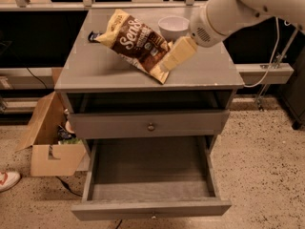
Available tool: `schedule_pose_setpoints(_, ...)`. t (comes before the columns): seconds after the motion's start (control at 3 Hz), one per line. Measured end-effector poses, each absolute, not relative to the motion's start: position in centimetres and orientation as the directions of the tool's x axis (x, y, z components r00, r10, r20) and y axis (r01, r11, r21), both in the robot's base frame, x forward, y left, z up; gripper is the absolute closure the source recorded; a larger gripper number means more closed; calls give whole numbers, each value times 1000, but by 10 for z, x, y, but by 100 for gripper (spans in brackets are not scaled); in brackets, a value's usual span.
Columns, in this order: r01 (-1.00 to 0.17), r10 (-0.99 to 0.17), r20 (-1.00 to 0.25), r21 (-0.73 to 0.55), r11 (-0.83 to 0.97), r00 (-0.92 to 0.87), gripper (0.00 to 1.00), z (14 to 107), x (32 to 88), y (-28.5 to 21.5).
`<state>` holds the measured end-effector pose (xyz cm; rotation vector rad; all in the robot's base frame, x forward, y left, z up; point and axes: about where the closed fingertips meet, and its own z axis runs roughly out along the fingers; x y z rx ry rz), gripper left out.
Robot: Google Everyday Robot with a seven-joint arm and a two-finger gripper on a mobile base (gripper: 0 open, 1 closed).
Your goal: Place brown chip bag into middle drawer
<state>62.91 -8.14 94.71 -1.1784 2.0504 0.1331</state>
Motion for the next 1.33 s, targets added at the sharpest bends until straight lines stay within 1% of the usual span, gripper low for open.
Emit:
schedule_pose_setpoints(0.67,-751,-671,-688,-281,598,-277,0,927,685,-48)
schedule_pose_setpoints(1.0,-746,-641,-712,-252,616,-287,0,909,714,-25)
schedule_pose_setpoints(1.33,-745,-618,-730,-232,625,-292,0,900,729,-12)
